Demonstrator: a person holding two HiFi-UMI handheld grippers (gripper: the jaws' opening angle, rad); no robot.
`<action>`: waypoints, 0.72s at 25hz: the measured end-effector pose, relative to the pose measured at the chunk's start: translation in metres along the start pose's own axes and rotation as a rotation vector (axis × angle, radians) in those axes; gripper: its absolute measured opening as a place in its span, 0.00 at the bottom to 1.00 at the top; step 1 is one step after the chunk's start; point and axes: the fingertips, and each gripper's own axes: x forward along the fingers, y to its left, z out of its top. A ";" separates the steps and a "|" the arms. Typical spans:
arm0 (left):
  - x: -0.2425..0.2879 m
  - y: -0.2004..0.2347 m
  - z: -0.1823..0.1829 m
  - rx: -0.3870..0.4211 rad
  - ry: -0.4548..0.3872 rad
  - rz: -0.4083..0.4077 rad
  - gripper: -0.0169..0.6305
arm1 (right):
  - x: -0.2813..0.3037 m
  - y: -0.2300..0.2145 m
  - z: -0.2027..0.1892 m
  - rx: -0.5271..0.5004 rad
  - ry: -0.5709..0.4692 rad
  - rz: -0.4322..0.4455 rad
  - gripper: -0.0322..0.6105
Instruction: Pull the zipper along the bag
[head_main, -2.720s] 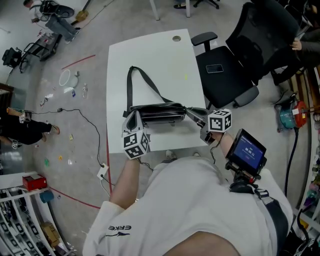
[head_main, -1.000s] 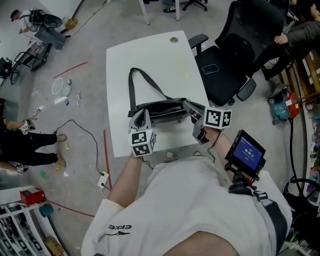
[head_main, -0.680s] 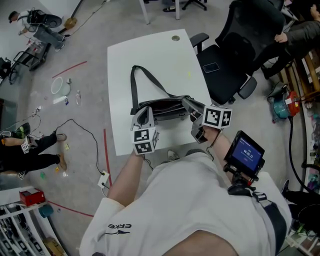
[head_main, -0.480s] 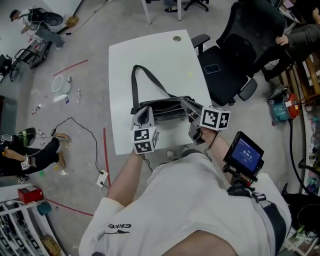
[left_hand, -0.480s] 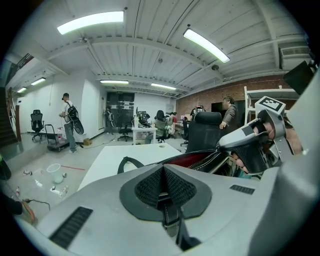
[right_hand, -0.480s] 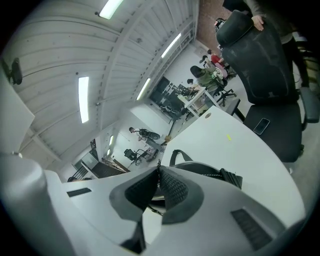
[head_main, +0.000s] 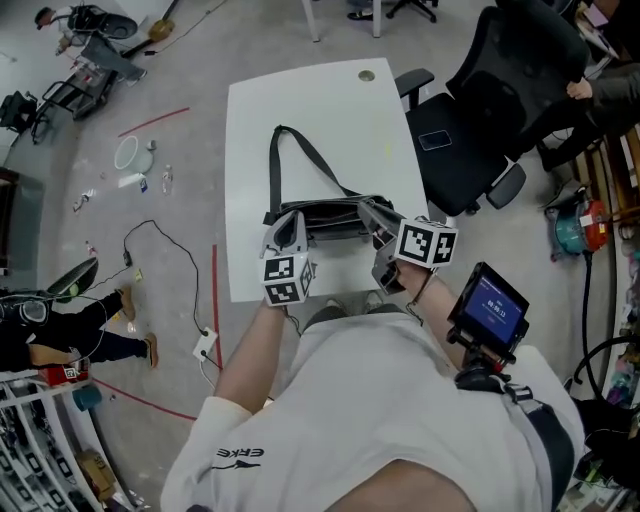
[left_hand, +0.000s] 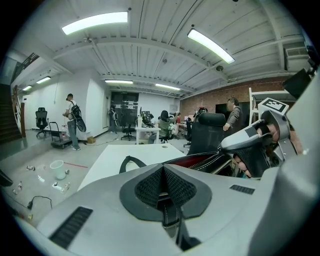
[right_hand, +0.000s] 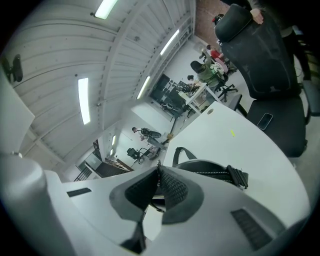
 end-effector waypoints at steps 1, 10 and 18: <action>0.000 -0.001 0.001 -0.002 0.000 -0.003 0.03 | -0.001 0.001 0.002 0.005 -0.006 0.001 0.07; 0.012 -0.005 0.009 -0.055 0.021 -0.075 0.03 | -0.001 0.005 0.021 0.013 -0.064 -0.032 0.07; 0.012 -0.010 0.010 0.020 0.013 -0.215 0.03 | -0.010 -0.011 0.029 0.011 -0.100 -0.187 0.07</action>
